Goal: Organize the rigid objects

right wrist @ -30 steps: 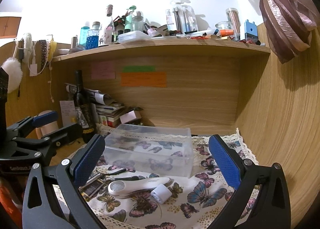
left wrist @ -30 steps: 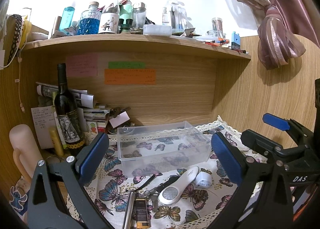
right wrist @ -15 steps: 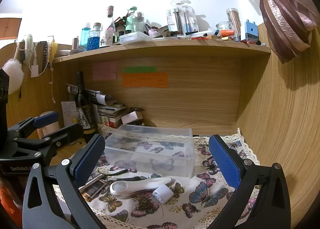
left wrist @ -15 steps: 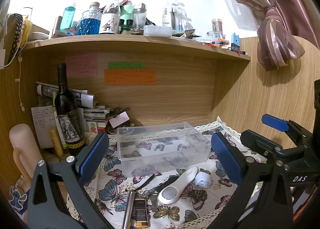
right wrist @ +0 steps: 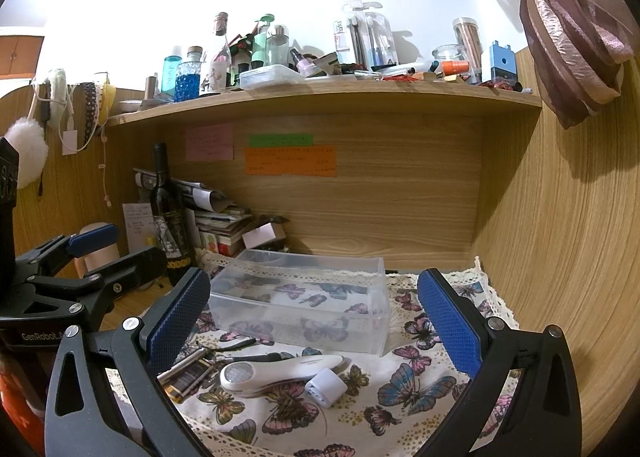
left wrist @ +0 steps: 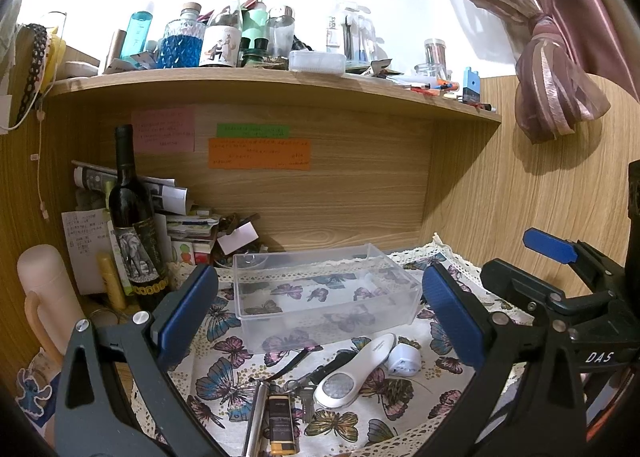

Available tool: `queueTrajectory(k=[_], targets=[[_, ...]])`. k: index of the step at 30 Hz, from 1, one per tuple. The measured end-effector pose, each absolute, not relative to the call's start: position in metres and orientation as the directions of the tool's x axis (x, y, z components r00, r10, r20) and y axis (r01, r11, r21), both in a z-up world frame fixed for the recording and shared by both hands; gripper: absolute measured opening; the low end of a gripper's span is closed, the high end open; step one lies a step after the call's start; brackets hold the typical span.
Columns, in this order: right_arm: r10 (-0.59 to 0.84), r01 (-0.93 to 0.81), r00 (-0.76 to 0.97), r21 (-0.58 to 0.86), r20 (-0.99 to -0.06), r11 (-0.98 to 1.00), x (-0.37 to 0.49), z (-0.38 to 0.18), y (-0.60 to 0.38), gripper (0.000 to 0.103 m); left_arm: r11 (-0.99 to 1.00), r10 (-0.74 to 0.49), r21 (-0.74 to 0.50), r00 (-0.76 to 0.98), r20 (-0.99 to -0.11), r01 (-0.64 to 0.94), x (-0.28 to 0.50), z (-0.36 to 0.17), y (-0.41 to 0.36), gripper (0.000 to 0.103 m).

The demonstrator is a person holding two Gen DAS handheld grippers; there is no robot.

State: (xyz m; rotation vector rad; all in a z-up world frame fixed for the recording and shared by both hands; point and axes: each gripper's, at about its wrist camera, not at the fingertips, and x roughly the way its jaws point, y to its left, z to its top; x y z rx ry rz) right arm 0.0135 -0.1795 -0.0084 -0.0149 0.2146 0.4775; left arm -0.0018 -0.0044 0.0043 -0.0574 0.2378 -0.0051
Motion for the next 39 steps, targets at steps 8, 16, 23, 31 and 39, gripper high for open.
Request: queueTrajectory(k=[8,16,23,31,39], targets=[[0.454,-0.457,0.867,0.034,-0.207,0.889,0.013,-0.008,-0.179,0.103,0.998,-0.007,-0.057,0.973,-0.231,-0.006,-0.002,0.004,-0.004,0.103],[0.455,-0.456,0.862,0.050,-0.225,0.889,0.023,-0.013,-0.181,0.103,0.997,0.007,-0.072,0.963,-0.268,-0.027,0.008,-0.007,0.006,0.103],[0.428,-0.415,0.851,0.110,-0.304,0.903,0.050,-0.034,-0.198,0.094,0.991,0.005,-0.122,0.915,-0.403,-0.059,0.026,-0.029,0.040,0.080],[0.402,-0.381,0.806,0.138,-0.435,0.914,0.081,-0.069,-0.210,0.077,0.986,0.026,-0.123,0.823,-0.568,-0.116,0.037,-0.074,0.062,0.058],[0.426,-0.423,0.716,0.141,-0.553,0.895,0.096,-0.100,-0.198,0.067,0.990,-0.004,-0.105,0.728,-0.686,-0.094,0.042,-0.115,0.062,0.043]])
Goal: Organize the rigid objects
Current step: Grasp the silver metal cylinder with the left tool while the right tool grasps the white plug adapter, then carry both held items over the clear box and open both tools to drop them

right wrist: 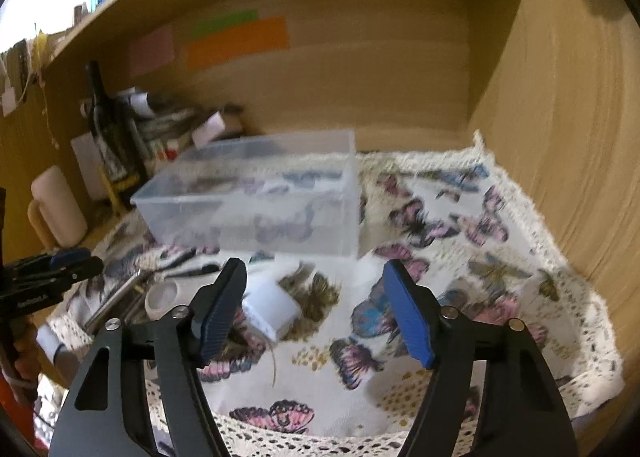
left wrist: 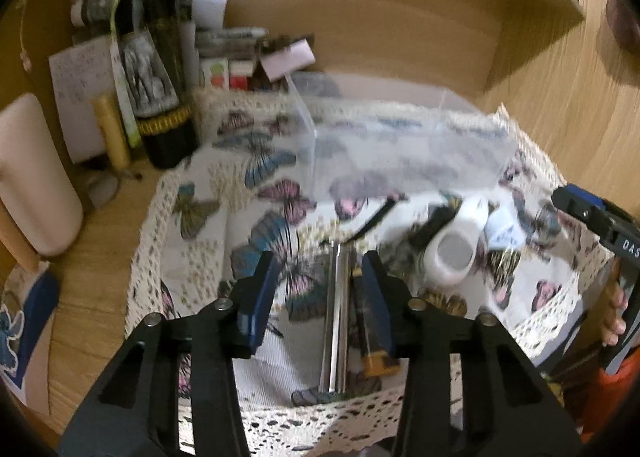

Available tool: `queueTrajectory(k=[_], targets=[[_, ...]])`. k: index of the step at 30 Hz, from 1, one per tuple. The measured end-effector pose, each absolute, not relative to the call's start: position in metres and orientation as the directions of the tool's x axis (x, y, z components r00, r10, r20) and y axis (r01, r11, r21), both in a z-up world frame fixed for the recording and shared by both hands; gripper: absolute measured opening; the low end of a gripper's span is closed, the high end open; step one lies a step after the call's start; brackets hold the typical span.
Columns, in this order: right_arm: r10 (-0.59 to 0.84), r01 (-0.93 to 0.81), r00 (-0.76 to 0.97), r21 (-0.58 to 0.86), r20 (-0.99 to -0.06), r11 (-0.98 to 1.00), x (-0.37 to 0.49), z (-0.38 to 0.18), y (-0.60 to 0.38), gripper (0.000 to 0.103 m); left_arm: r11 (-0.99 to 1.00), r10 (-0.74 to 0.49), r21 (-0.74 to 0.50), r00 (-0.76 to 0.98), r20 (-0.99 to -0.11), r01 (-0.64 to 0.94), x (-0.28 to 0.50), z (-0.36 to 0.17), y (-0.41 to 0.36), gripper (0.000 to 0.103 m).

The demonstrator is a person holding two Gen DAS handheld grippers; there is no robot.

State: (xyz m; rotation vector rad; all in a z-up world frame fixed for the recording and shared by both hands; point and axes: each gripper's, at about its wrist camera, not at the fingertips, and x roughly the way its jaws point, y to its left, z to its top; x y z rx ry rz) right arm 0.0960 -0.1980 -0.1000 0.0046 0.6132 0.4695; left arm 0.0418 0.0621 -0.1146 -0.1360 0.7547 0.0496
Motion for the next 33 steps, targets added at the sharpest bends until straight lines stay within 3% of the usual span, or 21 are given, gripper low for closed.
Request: queueTrajectory(k=[12,14,17,26,33], targets=[[0.430,-0.460,0.600,0.149,-0.675,0.876,0.120,-0.134,-0.163,0.067,0.993,-0.047,-0.106,0.645,-0.763,-0.053,0.053,-0.144,0.062,0.029],[0.434,-0.457,0.583,0.164,-0.687,0.874,0.123,-0.138,-0.160,0.067,0.993,-0.055,-0.111,0.643,-0.764,-0.047,0.056,-0.143,0.063,0.019],[0.440,-0.462,0.558,0.177,-0.704,0.869,0.126,-0.143,-0.156,0.043,0.994,-0.043,-0.097,0.645,-0.763,-0.049,0.059,-0.143,0.062,0.015],[0.438,-0.441,0.616,0.173,-0.655,0.880,0.116,-0.127,-0.171,0.043,0.990,-0.025,-0.113,0.691,-0.722,-0.083,0.053,-0.124,0.071,0.015],[0.444,-0.444,0.685,0.152,-0.577,0.883,0.110,-0.094,-0.179,0.043,0.990,-0.019,-0.122,0.768,-0.640,-0.077,0.044,-0.082,0.071,0.015]])
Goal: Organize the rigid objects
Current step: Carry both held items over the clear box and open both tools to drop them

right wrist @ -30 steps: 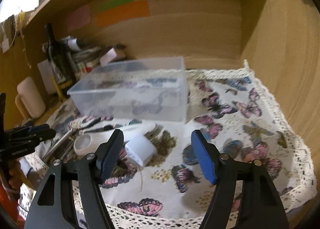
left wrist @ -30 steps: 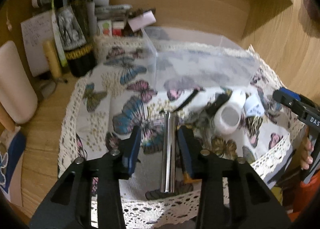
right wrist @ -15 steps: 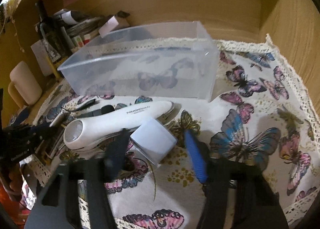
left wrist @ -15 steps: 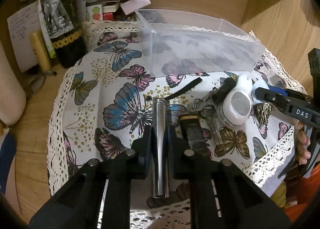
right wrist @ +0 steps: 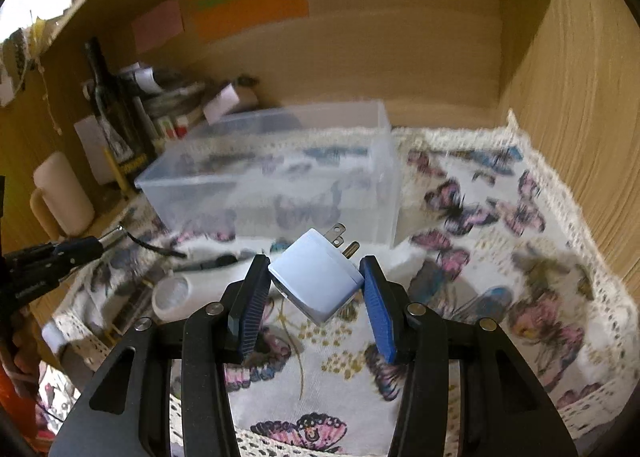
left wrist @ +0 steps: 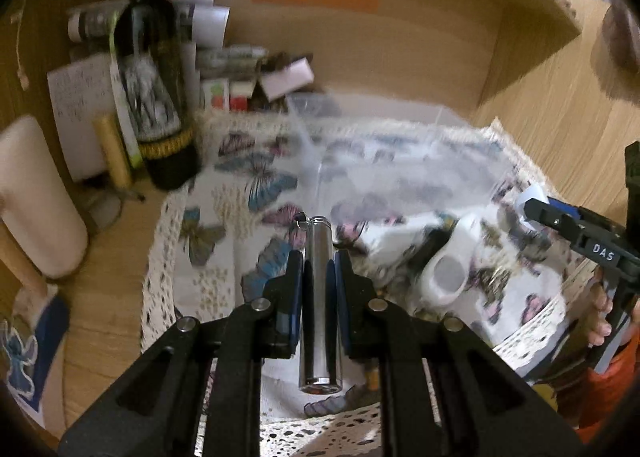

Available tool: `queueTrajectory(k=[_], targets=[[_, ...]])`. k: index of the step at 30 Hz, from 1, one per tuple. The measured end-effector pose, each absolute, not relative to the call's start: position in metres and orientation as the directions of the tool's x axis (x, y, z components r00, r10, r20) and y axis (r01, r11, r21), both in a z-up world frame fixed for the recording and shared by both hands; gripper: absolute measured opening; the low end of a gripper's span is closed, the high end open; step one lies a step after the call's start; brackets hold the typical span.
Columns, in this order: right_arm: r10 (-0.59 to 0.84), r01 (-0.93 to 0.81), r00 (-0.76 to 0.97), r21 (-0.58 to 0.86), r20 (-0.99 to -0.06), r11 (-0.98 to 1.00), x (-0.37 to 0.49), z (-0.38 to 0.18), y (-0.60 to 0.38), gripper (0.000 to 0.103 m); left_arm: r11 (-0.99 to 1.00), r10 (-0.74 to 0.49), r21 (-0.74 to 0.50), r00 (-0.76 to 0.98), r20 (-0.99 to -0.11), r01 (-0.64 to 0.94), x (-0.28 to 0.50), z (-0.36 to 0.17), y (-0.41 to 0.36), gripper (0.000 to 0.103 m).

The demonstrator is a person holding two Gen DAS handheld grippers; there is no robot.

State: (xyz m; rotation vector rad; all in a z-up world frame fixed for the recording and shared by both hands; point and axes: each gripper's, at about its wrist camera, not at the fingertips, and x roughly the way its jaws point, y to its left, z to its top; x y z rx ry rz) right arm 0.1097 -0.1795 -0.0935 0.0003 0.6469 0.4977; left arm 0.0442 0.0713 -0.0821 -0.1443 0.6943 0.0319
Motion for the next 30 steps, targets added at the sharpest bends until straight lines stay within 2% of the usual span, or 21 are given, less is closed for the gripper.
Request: queueTrajectory(k=[9,17,23,30], targets=[[0.456,-0.451,0.757,0.130,-0.468,0.883,0.110,-0.050,-0.185,0.043,0.993,-0.010,-0.104,0.844,-0.536,-0.055,0.055,-0.030,0.067,0.015],[0.461,-0.465,0.781,0.101,-0.422,0.879,0.131,-0.023,-0.175,0.043,0.991,-0.014,-0.124,0.853,-0.522,-0.060,0.096,-0.009,0.074,0.015],[0.456,-0.471,0.774,0.083,-0.438,0.878,0.164,-0.019,-0.159,0.043,0.991,-0.026,-0.126,0.839,-0.544,-0.051,0.135,-0.009,0.076,0.015],[0.437,-0.476,0.736,0.064,-0.516,0.877,0.201,-0.037,-0.137,0.043,0.994,-0.040,-0.107,0.797,-0.603,-0.032,0.178,-0.029,0.069,0.015]])
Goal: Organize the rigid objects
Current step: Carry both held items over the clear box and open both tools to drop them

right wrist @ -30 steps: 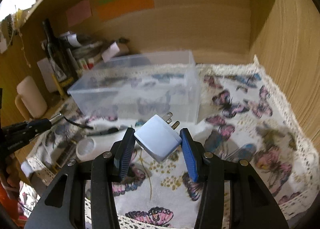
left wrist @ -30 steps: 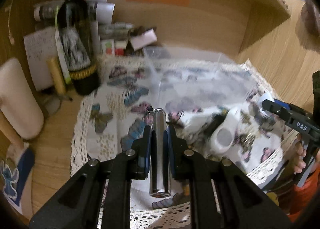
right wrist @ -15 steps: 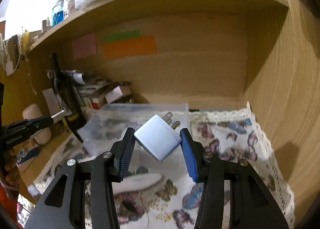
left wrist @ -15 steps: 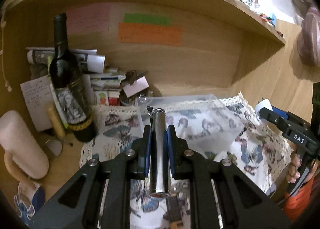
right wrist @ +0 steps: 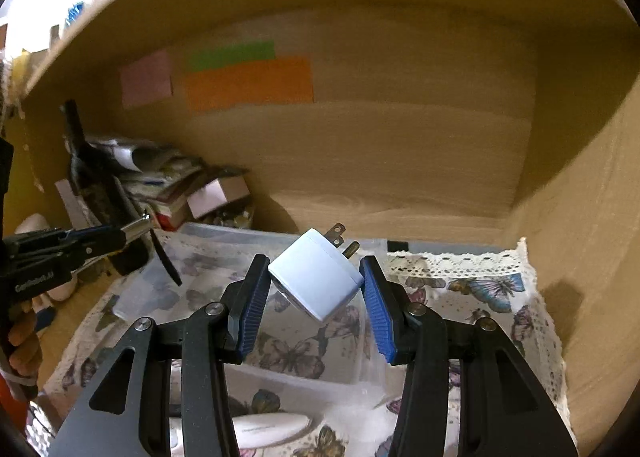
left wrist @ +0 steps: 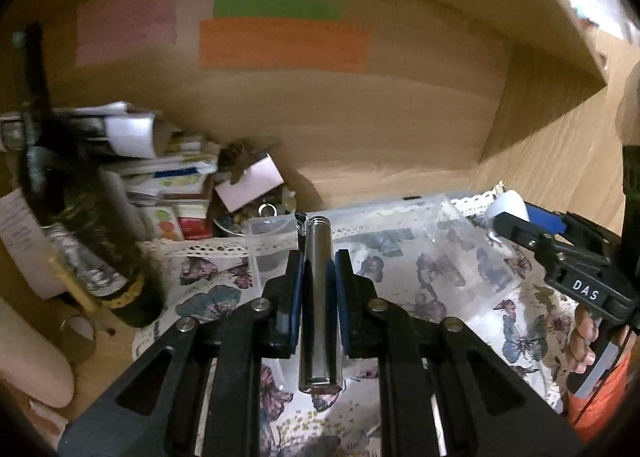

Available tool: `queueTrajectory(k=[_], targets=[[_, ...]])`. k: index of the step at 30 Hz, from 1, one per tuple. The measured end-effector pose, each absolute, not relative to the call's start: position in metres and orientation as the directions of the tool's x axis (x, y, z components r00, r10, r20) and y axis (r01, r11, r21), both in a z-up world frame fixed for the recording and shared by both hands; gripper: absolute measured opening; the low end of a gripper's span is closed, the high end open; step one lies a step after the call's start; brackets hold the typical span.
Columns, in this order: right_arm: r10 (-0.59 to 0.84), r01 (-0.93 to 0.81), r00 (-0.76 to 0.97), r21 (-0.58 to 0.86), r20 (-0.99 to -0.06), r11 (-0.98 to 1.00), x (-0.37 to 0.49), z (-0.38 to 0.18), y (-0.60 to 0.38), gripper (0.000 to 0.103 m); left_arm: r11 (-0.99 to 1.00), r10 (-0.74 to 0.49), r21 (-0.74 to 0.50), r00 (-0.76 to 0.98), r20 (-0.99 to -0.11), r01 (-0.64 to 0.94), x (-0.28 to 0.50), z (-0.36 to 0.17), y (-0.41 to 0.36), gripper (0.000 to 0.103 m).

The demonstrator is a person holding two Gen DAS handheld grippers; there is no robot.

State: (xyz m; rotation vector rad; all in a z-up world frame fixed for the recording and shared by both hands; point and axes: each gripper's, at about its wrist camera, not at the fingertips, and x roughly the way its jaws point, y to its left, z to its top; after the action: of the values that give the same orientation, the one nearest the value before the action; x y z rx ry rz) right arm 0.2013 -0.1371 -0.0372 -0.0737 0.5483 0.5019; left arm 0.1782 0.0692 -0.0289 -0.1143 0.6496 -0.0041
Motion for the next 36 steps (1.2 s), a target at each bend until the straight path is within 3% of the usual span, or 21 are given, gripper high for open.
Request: queueTrajectory(k=[15,26,33,36], targets=[[0.371,-0.495,0.611,0.028,-0.700,0.868,0.250,-0.093,-0.099,0.043,0.998,-0.049,-0.065,0.683,-0.729,0.002,0.230,-0.087,0.050,0.015],[0.347,-0.500,0.608,-0.004,-0.714,0.866,0.254,-0.099,-0.093,0.044,0.999,-0.032,-0.029,0.662,-0.749,0.016,0.238,-0.097,0.039,0.015],[0.370,-0.507,0.617,0.008,-0.694,0.862,0.240,-0.089,-0.095,0.057,1.000,-0.013,-0.017,0.699,-0.715,0.002,0.223,-0.080,0.037,0.040],[0.380,-0.510,0.638,0.002,-0.669,0.860,0.229,-0.078,-0.099,0.062,1.000,-0.002,-0.011,0.726,-0.688,-0.007,0.210,-0.069,0.037,0.055]])
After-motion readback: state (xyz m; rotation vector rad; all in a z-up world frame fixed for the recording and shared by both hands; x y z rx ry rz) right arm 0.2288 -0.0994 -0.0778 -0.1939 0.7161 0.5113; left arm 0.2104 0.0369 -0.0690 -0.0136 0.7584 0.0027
